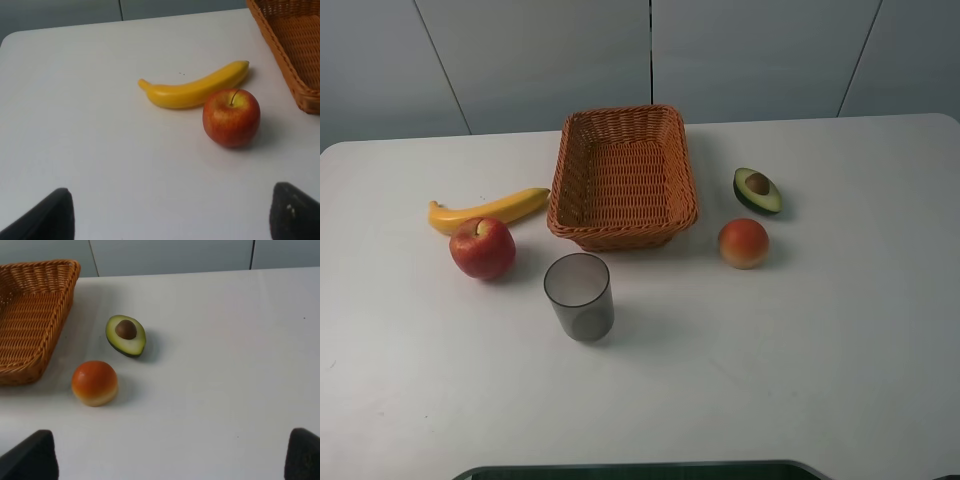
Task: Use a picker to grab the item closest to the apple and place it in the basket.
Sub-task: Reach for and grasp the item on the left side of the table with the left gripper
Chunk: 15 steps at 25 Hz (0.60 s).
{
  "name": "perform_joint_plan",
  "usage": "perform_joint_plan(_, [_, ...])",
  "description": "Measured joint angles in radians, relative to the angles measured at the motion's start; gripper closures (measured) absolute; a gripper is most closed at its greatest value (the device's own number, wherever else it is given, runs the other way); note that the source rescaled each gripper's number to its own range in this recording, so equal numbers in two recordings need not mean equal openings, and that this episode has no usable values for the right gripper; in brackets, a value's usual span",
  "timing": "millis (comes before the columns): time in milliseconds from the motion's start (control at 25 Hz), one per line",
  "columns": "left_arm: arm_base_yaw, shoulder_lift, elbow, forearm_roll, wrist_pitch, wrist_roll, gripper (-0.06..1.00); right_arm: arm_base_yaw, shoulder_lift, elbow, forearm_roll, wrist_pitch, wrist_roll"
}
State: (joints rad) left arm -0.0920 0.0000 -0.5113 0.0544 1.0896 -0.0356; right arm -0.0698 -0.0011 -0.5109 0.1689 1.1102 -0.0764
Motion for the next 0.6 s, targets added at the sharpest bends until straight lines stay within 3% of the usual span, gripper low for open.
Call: perform_joint_plan(600, [0.0,0.0,0.0,0.0,0.0,0.0,-0.06,0.0,0.0,0.0,0.0,0.0,0.0])
